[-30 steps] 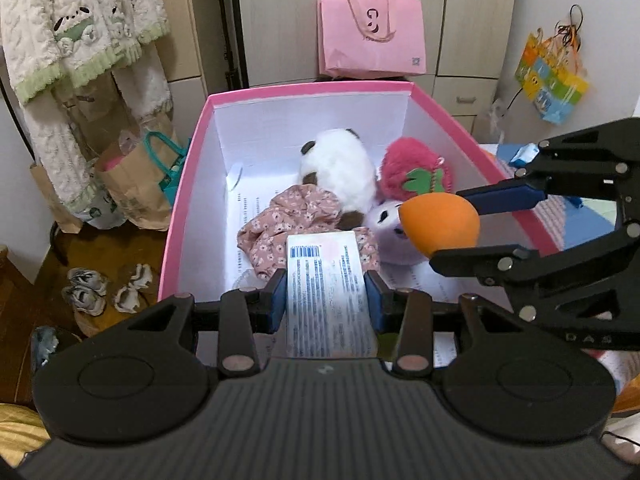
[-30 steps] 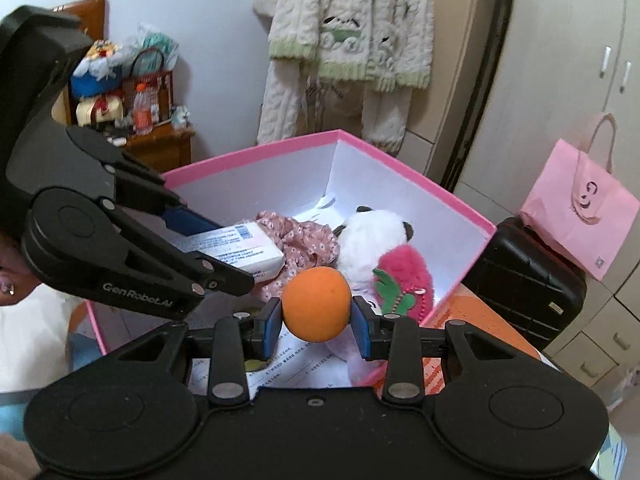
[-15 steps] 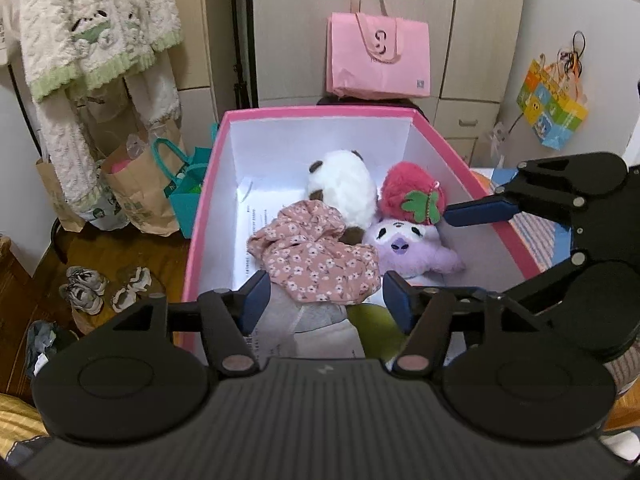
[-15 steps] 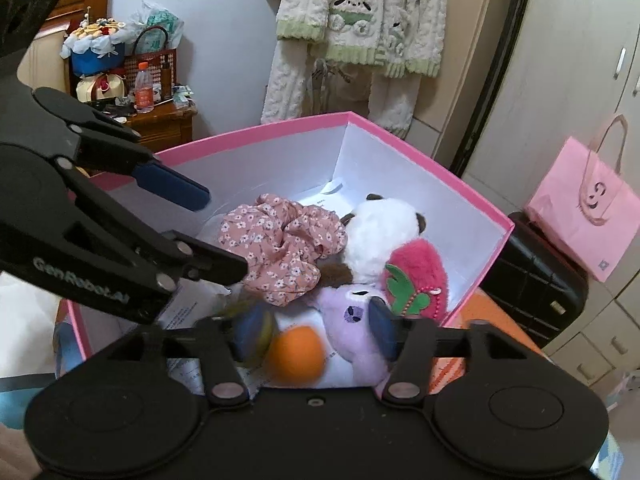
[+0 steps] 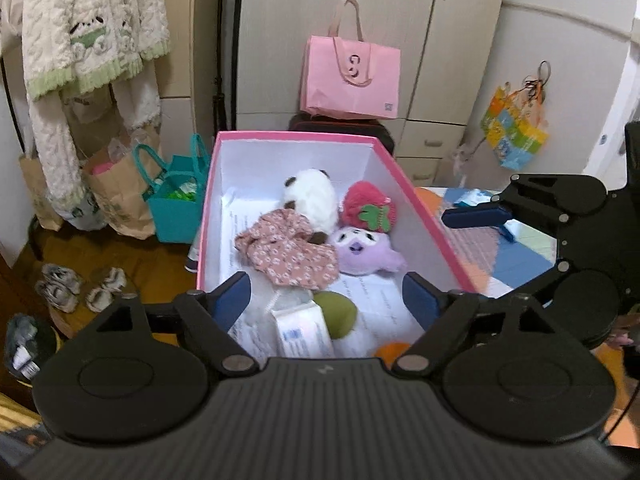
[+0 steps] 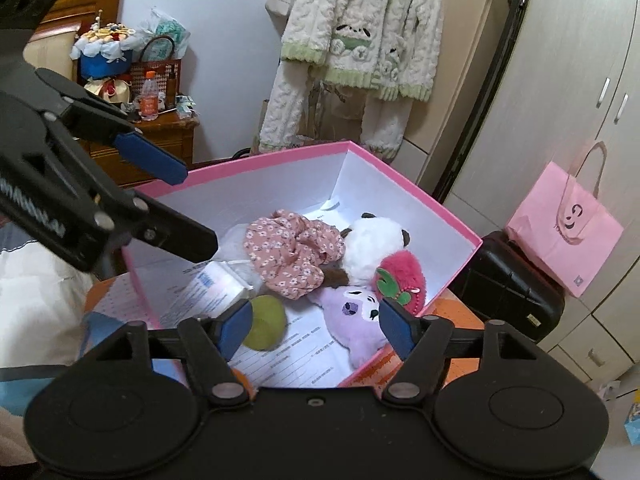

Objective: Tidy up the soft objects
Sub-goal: 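Move both tools from the box toward the large white wipes packet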

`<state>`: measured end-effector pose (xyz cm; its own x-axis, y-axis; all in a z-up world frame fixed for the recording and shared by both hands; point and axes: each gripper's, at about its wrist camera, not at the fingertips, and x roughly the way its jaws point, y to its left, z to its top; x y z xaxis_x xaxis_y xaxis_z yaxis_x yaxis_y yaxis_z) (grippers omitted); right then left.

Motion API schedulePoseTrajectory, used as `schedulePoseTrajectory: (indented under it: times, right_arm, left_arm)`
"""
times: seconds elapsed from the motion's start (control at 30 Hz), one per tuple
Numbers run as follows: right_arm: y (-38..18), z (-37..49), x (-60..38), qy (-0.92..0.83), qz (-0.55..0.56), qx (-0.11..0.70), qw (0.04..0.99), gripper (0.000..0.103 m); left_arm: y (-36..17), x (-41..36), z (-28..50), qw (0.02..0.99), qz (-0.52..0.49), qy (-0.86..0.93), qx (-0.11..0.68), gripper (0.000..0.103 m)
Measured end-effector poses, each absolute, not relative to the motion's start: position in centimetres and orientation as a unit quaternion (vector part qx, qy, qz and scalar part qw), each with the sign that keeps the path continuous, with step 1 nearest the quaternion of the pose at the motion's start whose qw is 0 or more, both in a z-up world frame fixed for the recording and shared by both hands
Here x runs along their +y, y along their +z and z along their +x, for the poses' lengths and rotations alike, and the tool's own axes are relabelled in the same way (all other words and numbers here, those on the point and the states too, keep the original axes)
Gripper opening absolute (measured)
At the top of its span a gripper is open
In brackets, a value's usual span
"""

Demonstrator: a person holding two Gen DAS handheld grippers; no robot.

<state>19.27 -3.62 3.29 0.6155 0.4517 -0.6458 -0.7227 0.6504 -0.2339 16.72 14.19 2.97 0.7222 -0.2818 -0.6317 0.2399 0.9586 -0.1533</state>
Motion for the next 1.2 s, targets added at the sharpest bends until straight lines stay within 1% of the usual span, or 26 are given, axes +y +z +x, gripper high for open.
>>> schedulePoseTrajectory:
  times: [0.13,0.27,0.37,0.47,0.73,0.87,1.2]
  right_arm:
    - [4.1,17.6,-4.2,0.335,-0.25,0.276,0.866,0.08]
    - [4.7,16.0,-4.6,0.337,-0.244,0.284,0.864,0.083]
    - [5.0,14.8,-5.0,0.337,-0.247,0.284,0.863,0.086]
    - [5.3,13.4,-5.5,0.333,-0.254,0.281,0.863,0.086]
    - [5.6,10.3,-8.2,0.335,-0.249,0.29,0.861,0.087]
    - [5.3,9.2,-10.5,0.325,-0.244,0.291,0.866,0.09]
    - [4.0,9.6,-18.9,0.274,-0.178,0.296,0.898,0.091]
  left_arm:
    - [3.5,14.2,15.6,0.919,-0.032,-0.161,0.358,0.084]
    - [4.0,13.8,14.0,0.915,-0.016,-0.182,0.36,0.09]
    - [4.3,13.4,12.8,0.91,-0.01,-0.197,0.365,0.092]
    - [4.4,12.9,11.8,0.905,-0.001,-0.207,0.373,0.093]
    - [4.5,10.5,9.7,0.894,0.023,-0.222,0.388,0.095]
    - [4.6,8.4,9.2,0.889,0.041,-0.234,0.391,0.095]
    - [4.4,1.7,9.9,0.872,0.053,-0.281,0.398,0.095]
